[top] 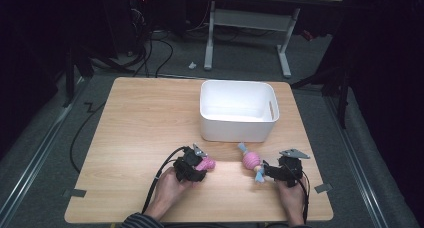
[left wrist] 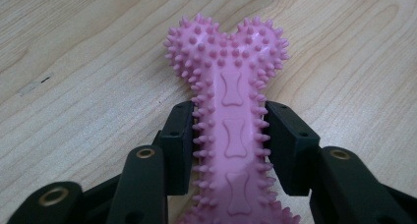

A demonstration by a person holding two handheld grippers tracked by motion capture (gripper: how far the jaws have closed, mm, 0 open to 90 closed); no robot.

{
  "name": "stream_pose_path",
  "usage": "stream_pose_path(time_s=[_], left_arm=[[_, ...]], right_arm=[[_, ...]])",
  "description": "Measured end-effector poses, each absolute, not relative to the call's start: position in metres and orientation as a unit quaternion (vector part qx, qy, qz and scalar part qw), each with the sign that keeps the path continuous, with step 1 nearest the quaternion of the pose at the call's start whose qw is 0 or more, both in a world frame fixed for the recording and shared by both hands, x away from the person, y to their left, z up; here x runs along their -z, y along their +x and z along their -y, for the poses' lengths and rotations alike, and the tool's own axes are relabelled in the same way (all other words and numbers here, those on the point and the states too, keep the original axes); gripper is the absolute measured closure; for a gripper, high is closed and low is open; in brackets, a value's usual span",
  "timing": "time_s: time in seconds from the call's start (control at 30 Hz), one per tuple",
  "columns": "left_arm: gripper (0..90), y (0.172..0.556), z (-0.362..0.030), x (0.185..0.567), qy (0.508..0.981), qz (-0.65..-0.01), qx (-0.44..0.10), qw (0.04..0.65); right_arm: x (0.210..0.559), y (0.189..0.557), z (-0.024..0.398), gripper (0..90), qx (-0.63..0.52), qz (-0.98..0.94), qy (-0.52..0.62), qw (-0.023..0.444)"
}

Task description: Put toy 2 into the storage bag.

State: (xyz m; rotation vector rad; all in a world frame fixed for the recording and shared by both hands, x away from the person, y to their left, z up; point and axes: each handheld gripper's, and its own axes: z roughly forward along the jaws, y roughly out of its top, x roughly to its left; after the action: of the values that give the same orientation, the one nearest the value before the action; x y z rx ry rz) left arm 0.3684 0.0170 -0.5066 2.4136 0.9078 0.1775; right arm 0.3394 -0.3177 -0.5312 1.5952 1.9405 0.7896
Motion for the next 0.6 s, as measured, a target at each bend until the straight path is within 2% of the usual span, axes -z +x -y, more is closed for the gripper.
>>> stream_pose_path(time_s=[0.6], left_arm=[[58.4, 0.371, -0.026, 0.493, 0.898, -0.334, -0.06, 0.28]], right_arm=[[0.531, 0.339, 0.318, 17.3, -0.29, -0.713, 0.586, 0.251]])
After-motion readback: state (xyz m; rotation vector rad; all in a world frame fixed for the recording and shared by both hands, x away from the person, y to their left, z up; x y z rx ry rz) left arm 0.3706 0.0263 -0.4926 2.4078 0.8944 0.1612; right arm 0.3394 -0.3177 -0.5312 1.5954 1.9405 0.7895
